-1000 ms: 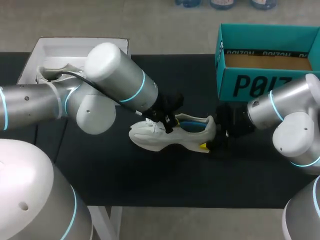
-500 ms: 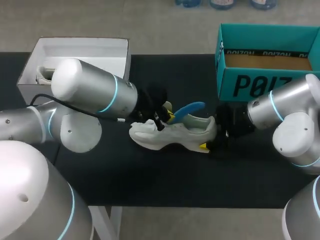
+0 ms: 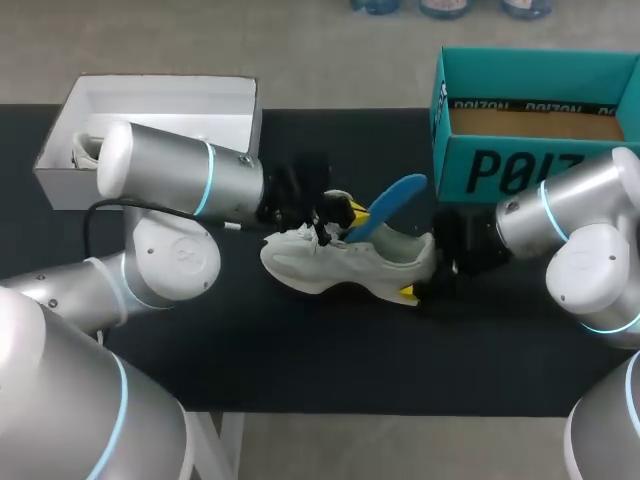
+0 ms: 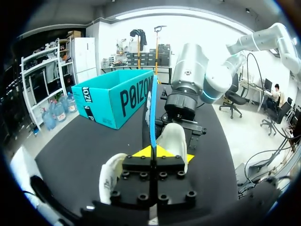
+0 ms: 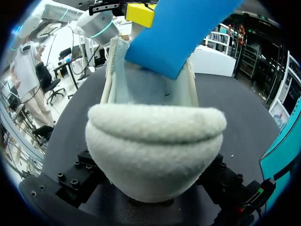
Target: Take the shoe out of the shoebox, open the shoe tongue, remove and reinsert the insole, then place the shoe into the shoebox
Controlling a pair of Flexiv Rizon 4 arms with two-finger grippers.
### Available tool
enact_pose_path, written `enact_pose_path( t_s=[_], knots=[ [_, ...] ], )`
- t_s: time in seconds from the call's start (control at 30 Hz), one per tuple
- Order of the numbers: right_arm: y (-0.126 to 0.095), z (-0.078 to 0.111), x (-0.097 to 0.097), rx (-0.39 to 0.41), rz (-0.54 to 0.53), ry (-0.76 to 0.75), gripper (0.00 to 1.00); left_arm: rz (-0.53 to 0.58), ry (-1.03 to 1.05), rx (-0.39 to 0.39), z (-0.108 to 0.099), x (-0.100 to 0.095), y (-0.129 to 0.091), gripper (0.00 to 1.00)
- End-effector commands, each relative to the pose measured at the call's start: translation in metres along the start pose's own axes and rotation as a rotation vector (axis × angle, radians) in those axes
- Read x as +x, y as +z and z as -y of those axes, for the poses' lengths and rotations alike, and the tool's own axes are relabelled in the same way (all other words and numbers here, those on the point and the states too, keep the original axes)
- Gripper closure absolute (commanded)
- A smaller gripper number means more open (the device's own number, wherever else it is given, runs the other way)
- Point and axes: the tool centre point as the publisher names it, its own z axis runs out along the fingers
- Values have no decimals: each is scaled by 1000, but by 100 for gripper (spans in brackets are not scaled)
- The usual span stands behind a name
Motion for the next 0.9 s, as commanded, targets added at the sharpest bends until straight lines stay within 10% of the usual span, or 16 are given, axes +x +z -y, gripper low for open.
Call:
enact_pose_path(
  t_s=[0.03,0.4,0.6,0.9],
  knots=[
    [5,2,2,1,1,0,100,-26,-2,178,8,-8,21,100],
    [5,2,2,1,1,0,100,-58,77,322,60,-3,10,100],
    [5,2,2,1,1,0,100,-55,182,271,94,4,-17,100],
    [5,2,2,1,1,0,100,-55,182,271,94,4,-17,100]
  ],
)
